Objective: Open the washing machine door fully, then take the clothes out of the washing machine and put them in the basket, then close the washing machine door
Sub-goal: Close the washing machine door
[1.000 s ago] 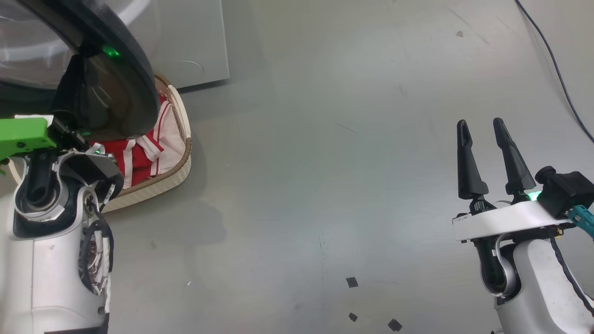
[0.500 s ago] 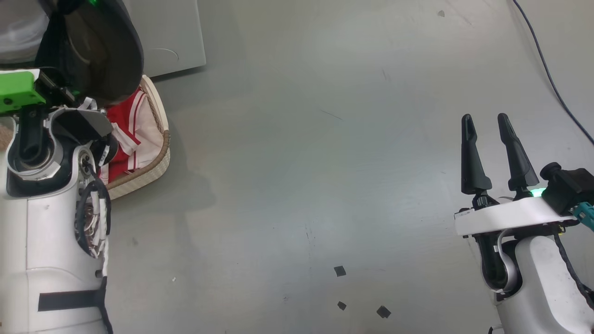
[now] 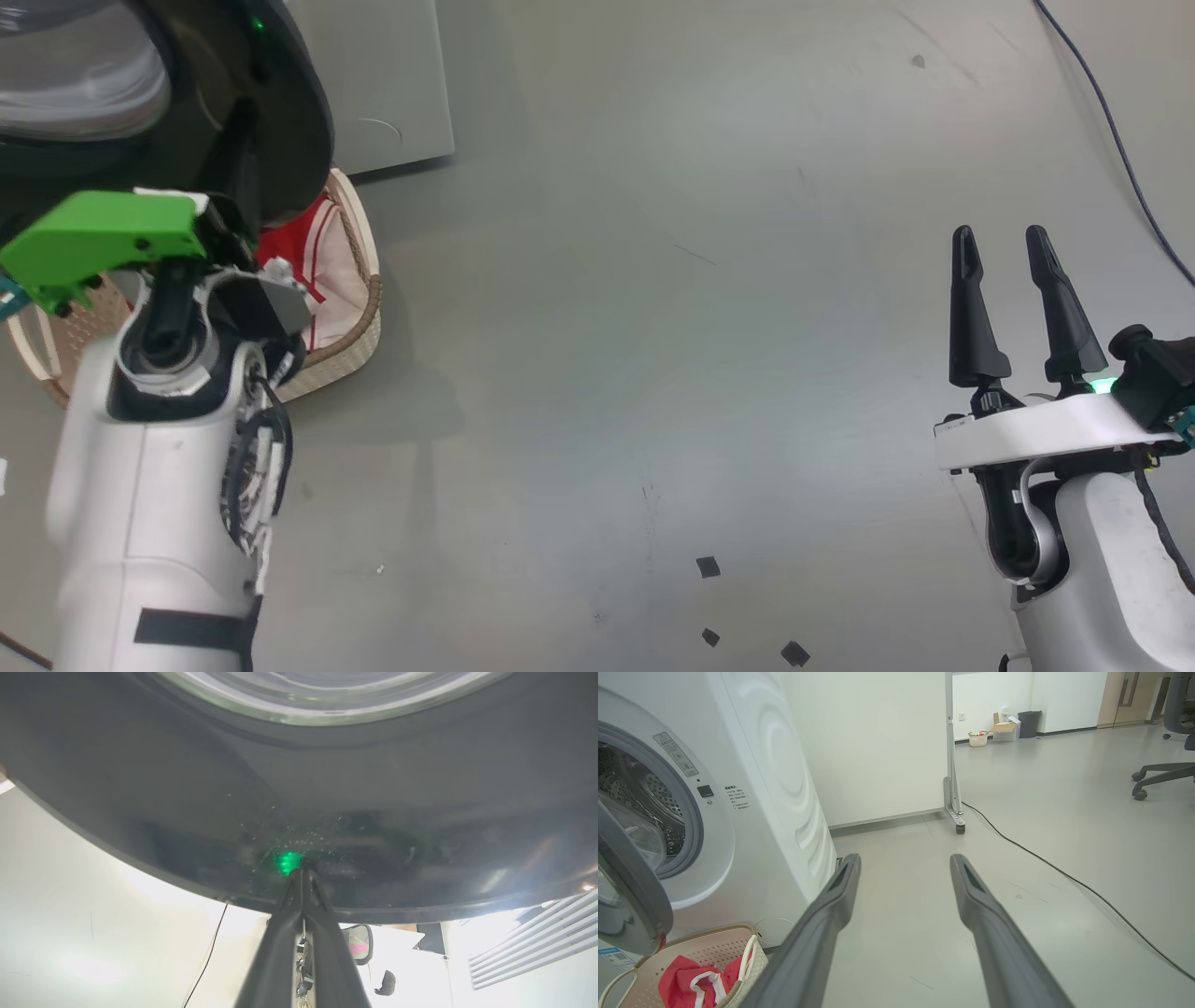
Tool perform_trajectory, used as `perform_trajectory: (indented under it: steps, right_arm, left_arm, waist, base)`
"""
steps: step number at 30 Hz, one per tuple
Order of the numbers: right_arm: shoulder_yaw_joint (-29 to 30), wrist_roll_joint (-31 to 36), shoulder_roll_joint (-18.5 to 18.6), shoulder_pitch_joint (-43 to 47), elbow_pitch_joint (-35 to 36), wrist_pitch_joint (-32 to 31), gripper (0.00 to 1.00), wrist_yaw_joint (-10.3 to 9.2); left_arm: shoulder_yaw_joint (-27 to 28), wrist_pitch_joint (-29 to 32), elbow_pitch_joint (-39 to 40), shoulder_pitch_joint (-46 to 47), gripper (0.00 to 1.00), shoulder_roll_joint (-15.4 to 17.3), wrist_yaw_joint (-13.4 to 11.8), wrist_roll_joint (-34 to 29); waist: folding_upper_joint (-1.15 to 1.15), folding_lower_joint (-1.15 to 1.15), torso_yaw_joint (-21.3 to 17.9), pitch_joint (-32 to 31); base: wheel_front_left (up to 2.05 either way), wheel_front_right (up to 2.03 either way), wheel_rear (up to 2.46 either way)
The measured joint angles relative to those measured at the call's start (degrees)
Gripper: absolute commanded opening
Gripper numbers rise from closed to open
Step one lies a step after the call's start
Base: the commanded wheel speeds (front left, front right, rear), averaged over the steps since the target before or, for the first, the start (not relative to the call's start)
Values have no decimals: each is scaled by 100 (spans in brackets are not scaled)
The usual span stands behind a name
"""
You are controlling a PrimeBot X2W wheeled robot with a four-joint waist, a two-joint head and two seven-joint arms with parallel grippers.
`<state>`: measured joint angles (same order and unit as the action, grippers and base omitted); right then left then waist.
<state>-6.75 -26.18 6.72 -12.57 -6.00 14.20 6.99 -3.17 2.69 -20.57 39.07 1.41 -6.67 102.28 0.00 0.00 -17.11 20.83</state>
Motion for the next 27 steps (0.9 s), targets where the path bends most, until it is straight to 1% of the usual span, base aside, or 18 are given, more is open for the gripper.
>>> perform_trajectory:
  steps: [4,9,11,15,17,18,20,22,23,25,27]
  right_arm:
    - [-10,63,80,1,-16,0,100,0]
    - [-60,114,140,10,-59,7,100,0]
    - [-67,119,170,27,-80,31,100,0]
    - [-71,163,227,132,-121,31,100,0]
    - [-76,163,230,214,-151,31,100,0]
    - [-77,164,232,256,-152,31,100,0]
    - [-79,172,234,306,-174,31,100,0]
    - [-82,181,236,365,-179,31,100,0]
    - [-85,190,236,393,-186,31,100,0]
    - [-90,214,236,435,-187,31,100,0]
    - [-94,215,234,490,-185,31,100,0]
  left_arm:
    - [-432,204,-148,-372,0,1,81,-83]
    - [-1044,391,-252,-795,0,41,299,-693]
    - [-1328,436,-254,-927,0,185,393,-1032]
    - [-2015,422,-264,-1158,0,635,505,-2050]
    - [-2298,368,-276,-1291,0,803,557,-2464]
    - [-2372,331,-280,-1358,0,850,583,-2617]
    - [-2450,215,-281,-1469,0,883,610,-2713]
    - [-2530,68,-266,-1536,0,925,650,-2989]
    - [-2605,-20,-255,-1552,0,996,655,-3143]
    - [-2826,-222,-245,-1565,0,1267,656,-3716]
    - [-2928,-419,-244,-1586,0,1493,645,-4127]
  waist:
    - [0,0,174,-151]
    - [0,0,427,-385]
    - [0,0,538,-490]
    - [0,0,782,-699]
    - [0,0,912,-802]
    - [0,0,977,-852]
    - [0,0,1110,-952]
    - [0,0,1243,-1049]
    - [0,0,1307,-1096]
    - [0,0,1436,-1193]
    - [0,0,1558,-1284]
  base:
    - [0,0,0]
    - [0,0,0]
    - [0,0,0]
    - [0,0,0]
    - [0,0,0]
    - [0,0,0]
    - [0,0,0]
    - [0,0,0]
    - [0,0,0]
    - [0,0,0]
    - [0,0,0]
